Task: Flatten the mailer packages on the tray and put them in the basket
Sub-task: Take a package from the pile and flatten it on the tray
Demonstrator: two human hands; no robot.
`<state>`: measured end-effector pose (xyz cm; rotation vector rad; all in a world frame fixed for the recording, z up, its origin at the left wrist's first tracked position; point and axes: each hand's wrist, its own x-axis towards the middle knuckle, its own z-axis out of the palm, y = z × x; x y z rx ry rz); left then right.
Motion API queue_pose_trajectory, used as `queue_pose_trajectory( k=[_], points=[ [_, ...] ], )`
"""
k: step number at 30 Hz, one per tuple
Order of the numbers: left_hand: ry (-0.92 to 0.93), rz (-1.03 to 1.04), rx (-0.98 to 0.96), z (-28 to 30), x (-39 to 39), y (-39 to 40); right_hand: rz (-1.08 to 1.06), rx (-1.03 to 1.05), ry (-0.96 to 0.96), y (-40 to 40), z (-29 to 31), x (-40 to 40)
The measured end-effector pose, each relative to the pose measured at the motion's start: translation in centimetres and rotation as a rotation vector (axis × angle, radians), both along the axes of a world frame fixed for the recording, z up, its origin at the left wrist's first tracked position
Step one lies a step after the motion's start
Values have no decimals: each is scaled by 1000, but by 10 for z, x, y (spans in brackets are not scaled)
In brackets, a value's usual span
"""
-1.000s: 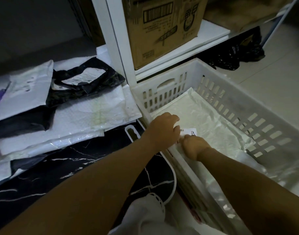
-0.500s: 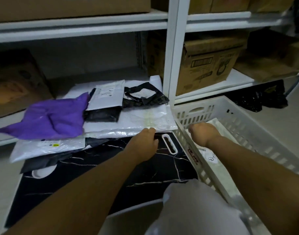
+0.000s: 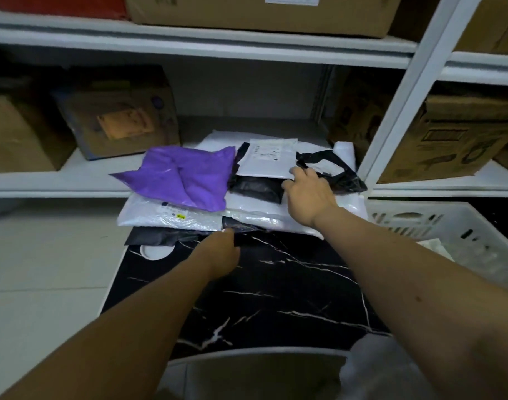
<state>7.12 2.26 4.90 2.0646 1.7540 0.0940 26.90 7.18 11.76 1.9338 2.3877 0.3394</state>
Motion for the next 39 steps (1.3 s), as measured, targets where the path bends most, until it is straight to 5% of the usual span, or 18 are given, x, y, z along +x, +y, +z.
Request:
queue_pose_trajectory(
  k=[7,12,23,31,39],
  points=[
    [45,16,-92,-23,-26,1,-118,-208,-243,31,-14,-25],
    [37,63,-75,-19,-37,-2,-129,-164,-248,21,-16,-29],
    [-85,170,62,34,-8,-49,140,51,2,-112,-59,-72],
    [-228,562,-174,5,-22,-93,259,-150,159,-201,-104,-81],
    [-31,327,-360,-25,-29,-131,270,-327,52,-223,-121,-54]
  ],
)
